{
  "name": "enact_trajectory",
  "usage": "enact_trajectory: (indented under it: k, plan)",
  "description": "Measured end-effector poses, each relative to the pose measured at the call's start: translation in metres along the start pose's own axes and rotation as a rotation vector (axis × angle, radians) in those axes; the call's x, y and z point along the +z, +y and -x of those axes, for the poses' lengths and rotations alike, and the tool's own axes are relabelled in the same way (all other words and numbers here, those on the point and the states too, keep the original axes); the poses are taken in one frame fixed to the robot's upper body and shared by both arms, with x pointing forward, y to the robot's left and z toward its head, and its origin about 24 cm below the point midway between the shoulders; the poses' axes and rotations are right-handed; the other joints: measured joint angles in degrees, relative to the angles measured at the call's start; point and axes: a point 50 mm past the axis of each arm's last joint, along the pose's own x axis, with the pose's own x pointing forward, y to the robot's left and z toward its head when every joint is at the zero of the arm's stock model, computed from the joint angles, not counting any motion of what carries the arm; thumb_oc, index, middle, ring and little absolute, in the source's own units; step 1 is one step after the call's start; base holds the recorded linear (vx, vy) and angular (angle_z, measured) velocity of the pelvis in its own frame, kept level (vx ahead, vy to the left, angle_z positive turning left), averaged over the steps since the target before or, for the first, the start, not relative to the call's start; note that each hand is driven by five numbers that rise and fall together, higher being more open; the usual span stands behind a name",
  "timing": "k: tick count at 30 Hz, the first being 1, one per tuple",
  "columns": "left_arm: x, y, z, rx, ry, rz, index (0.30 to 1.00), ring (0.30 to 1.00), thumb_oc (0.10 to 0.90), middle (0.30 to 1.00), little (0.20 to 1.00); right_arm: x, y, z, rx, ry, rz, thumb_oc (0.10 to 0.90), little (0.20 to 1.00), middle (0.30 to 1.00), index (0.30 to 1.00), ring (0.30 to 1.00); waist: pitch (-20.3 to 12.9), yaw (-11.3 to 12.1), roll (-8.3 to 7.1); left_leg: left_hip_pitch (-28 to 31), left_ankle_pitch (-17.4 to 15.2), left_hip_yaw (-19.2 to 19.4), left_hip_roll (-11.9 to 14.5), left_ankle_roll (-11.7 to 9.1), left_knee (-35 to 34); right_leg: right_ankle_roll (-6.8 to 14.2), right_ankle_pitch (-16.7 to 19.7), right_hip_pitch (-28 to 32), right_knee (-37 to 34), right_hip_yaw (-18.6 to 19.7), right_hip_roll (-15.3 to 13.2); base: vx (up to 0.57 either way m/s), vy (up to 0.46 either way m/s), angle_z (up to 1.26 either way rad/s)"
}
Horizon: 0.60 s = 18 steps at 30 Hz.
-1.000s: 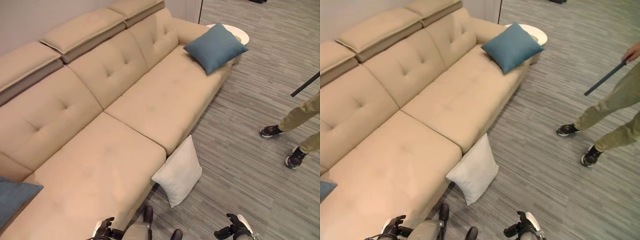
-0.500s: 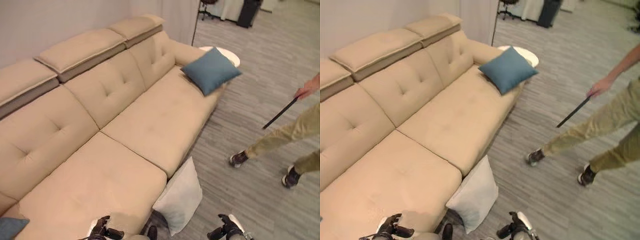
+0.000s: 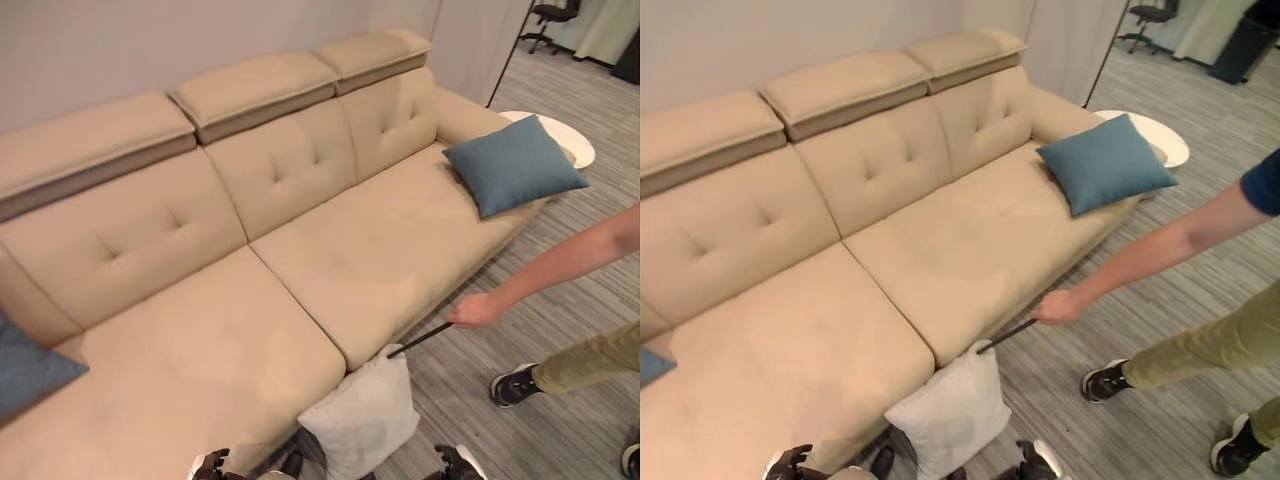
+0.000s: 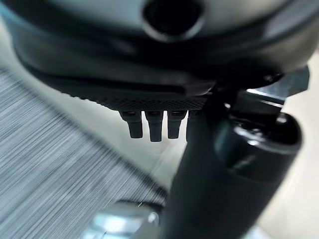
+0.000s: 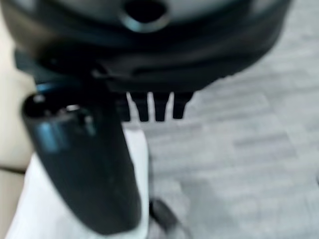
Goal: Pick up all the scattered cushions and arrange them neatly on the sofa.
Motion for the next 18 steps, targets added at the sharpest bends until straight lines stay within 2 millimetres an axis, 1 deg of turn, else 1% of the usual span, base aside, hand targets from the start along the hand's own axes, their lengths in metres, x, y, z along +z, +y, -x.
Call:
enact_trajectory:
  k: [1,2,3,4,5,6,7,8,9,10,11,14,17,18]
  plan:
    - [0.006,0.001,-0.001,0.002,-0.018,0.002,0.900,0.900,0.800,0.900,0.900,0.001,-0.007,-0.002,-0.017,-0.002,0.002,0.800,0.900,0.900,0.900,0.900,0.67,-0.01,-0.19,-0.79,1.66,2.49,0.11,-0.14,-0.07,-1.30,0.83,0.11,-0.60,-1.35,0.12,-0.11,-0.121,0.84]
    - [0.009,0.002,-0.002,0.005,-0.027,0.000,0.900,0.900,0.800,0.900,0.900,0.004,-0.017,-0.004,-0.045,-0.014,0.008,0.800,0.900,0.900,0.900,0.900,1.67,-0.59,-0.90,-1.84,0.89,12.21,0.36,2.18,1.05,-3.77,1.52,0.95,-2.66,-4.19,-0.11,-0.09,-0.078,0.68]
    - [0.009,0.003,-0.002,0.007,-0.025,-0.002,0.900,0.900,0.800,0.900,0.900,0.006,-0.018,-0.004,-0.050,-0.018,0.008,0.800,0.900,0.900,0.900,0.900,1.80,-0.92,-0.95,-1.85,-0.08,14.54,0.24,3.40,2.24,-4.21,1.73,0.94,-3.09,-4.88,-0.19,-0.08,-0.067,0.83]
    - [0.009,0.007,-0.002,0.015,-0.025,-0.008,0.900,0.900,0.800,0.900,0.900,0.007,-0.020,-0.005,-0.060,-0.023,0.003,0.800,0.900,0.900,0.900,0.900,2.41,-2.12,-1.96,-2.22,-3.13,20.46,0.32,5.00,6.72,-4.84,1.32,1.05,-3.28,-7.17,-1.01,-0.03,-0.023,0.63]
    - [0.009,0.008,-0.003,0.018,-0.025,-0.010,0.900,0.900,0.800,0.900,0.900,0.008,-0.019,-0.005,-0.059,-0.027,0.002,0.800,0.900,0.900,0.900,0.900,2.60,-2.49,-1.95,-2.26,-3.87,21.65,0.31,5.16,7.96,-4.52,1.11,0.89,-3.25,-7.68,-1.13,-0.03,-0.024,0.71]
    - [0.010,0.009,-0.003,0.019,-0.027,-0.016,0.900,0.900,0.800,0.900,0.900,0.005,-0.017,-0.004,-0.053,-0.017,0.001,0.800,0.900,0.900,0.900,0.900,2.75,-3.12,-1.77,-0.22,-5.57,23.52,0.34,5.62,7.96,-3.91,1.12,0.21,-3.29,-9.29,-1.25,0.01,0.012,0.53]
    - [0.010,0.008,-0.003,0.018,-0.026,-0.020,0.900,0.900,0.800,0.900,0.900,0.004,-0.016,-0.004,-0.051,-0.014,0.001,0.800,0.900,0.900,0.900,0.900,2.94,-3.71,-1.43,0.38,-6.51,24.54,1.04,5.66,7.36,-3.32,0.82,0.30,-3.25,-9.47,-1.19,0.04,0.029,0.72]
    - [0.008,0.008,-0.003,0.016,-0.016,-0.031,0.900,0.900,0.800,0.900,0.900,-0.001,-0.014,-0.002,-0.043,0.001,-0.007,0.800,0.900,0.900,0.900,0.900,2.95,-4.78,-0.71,2.58,-6.47,25.26,1.33,5.62,4.14,-2.61,0.81,-0.05,-3.28,-9.88,-0.84,0.06,0.045,0.59]
    - [0.006,0.007,-0.002,0.014,-0.009,-0.032,0.900,0.900,0.800,0.900,0.900,-0.004,-0.011,-0.002,-0.038,0.014,-0.012,0.800,0.900,0.900,0.900,0.900,2.85,-4.91,-0.46,3.94,-6.43,26.08,1.55,5.59,1.67,-2.52,0.80,-0.34,-3.26,-9.92,-0.67,0.04,0.031,0.53]
    - [0.004,0.005,-0.002,0.009,-0.003,-0.031,0.900,0.900,0.800,0.900,0.900,-0.010,-0.009,0.000,-0.032,0.031,-0.012,0.800,0.900,0.900,0.900,0.900,2.78,-4.93,0.28,5.91,-5.92,25.42,1.81,5.45,-1.52,-2.27,0.99,-0.98,-3.21,-9.60,-0.02,0.02,0.044,0.22]
    - [0.001,0.003,-0.001,0.002,0.004,-0.030,0.900,0.900,0.800,0.900,0.900,-0.012,-0.009,0.000,-0.032,0.040,-0.015,0.800,0.900,0.900,0.900,0.900,2.89,-4.87,1.09,6.66,-6.19,24.49,2.25,5.77,-3.69,-1.56,1.59,-1.42,-2.84,-9.74,0.61,0.00,0.028,0.16]
    - [0.004,0.005,-0.002,0.006,-0.005,-0.033,0.900,0.900,0.800,0.900,0.900,-0.014,-0.005,0.001,-0.022,0.048,-0.020,0.800,0.900,0.900,0.900,0.900,2.96,-4.53,0.64,6.50,-6.05,24.24,1.58,5.77,-4.13,-0.63,2.43,-2.11,-2.84,-9.72,0.00,0.02,0.057,0.10]
    - [0.003,0.003,-0.001,0.001,-0.005,-0.031,0.900,0.900,0.800,0.900,0.900,-0.012,-0.005,0.001,-0.022,0.040,-0.023,0.800,0.900,0.900,0.900,0.900,2.86,-4.26,0.58,6.57,-6.41,24.31,0.40,6.72,-3.93,0.01,3.20,-2.11,-2.85,-9.57,-1.12,0.01,0.091,-0.02]
    - [0.003,0.004,-0.001,0.001,-0.004,-0.030,0.900,0.900,0.800,0.900,0.900,-0.010,-0.005,0.001,-0.023,0.034,-0.024,0.800,0.900,0.900,0.900,0.900,2.84,-4.04,0.55,6.80,-6.44,24.30,0.10,7.06,-4.10,-0.06,3.59,-2.09,-2.82,-9.52,-1.30,-0.06,0.123,-0.13]
